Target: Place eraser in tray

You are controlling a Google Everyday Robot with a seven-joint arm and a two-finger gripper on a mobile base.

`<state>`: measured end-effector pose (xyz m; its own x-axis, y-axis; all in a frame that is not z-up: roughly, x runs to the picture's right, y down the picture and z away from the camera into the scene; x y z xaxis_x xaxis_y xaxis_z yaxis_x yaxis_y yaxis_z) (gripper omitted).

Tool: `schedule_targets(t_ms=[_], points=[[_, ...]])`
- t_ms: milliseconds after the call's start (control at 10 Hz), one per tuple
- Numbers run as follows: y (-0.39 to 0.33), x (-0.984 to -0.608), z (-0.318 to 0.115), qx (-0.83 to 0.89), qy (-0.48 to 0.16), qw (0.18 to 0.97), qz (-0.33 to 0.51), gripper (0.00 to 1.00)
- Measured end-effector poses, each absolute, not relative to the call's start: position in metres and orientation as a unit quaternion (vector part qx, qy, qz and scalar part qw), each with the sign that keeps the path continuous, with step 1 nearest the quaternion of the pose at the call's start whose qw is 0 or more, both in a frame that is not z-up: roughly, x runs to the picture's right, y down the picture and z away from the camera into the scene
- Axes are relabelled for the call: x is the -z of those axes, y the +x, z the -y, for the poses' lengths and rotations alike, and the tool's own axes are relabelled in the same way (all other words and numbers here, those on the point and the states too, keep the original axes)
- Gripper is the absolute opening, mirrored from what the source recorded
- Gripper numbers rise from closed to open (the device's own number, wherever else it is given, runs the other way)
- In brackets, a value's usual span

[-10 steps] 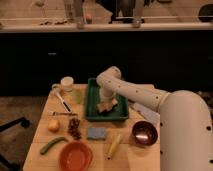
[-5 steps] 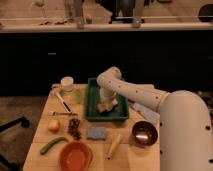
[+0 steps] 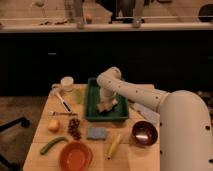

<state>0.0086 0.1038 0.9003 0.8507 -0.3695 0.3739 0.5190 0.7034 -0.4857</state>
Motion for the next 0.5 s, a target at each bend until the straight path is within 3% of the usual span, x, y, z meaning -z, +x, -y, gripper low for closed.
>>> schedule_targets(t_ms=[500], points=[[0.0086,-0.9005,-0.1039,0.243,-0.299,0.914,0.125,0.78]])
